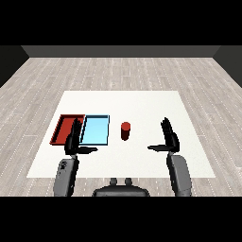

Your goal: Pick the red can and put it in the red box

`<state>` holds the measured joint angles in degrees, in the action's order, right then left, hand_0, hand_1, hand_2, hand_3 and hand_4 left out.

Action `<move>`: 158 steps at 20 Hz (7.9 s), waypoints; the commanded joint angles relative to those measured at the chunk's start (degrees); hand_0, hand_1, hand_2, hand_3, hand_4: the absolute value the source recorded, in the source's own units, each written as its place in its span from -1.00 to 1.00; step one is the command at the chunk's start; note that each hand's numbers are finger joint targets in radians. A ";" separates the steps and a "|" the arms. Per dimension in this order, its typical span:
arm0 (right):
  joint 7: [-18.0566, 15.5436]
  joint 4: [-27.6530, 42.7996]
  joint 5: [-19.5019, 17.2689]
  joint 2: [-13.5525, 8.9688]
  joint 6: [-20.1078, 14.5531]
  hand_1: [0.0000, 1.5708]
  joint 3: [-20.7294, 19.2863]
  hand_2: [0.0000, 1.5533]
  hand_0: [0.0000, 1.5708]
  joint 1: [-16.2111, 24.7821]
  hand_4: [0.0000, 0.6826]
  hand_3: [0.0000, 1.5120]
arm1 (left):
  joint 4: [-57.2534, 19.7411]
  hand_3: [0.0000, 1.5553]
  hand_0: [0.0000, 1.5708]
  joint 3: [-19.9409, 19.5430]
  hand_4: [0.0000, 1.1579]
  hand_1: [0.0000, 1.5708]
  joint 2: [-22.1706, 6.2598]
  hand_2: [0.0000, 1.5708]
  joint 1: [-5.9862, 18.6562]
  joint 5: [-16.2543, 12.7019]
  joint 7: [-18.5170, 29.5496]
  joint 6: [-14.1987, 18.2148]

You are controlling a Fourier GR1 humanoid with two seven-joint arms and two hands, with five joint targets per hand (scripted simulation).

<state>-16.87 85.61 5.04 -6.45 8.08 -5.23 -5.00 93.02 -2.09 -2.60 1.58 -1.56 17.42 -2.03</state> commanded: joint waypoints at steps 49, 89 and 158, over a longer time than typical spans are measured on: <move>-16.16 -39.44 8.64 6.44 -5.51 -1.00 7.57 -1.00 -1.00 -22.77 -1.00 -1.00 | 0.80 -1.00 -1.00 -0.23 -1.00 -1.00 0.46 -1.00 -2.63 -1.45 5.71 -0.93; -25.30 -56.37 36.00 6.45 -12.04 -1.00 31.01 -1.00 -1.00 -34.88 -1.00 -1.00 | -4.15 -1.00 -1.00 -2.99 -1.00 -1.00 -1.46 -1.00 -0.45 -3.03 7.81 -2.90; 8.09 4.78 8.61 -3.97 -47.36 1.00 33.77 0.88 1.00 -21.97 0.86 0.85 | 2.27 -1.00 -1.00 14.18 -1.00 -1.00 2.56 -1.00 4.09 1.10 -5.55 -0.89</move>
<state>-12.08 84.17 17.89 -11.17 -37.61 27.37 -28.95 95.30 11.70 -0.06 5.09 -0.70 13.27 -2.12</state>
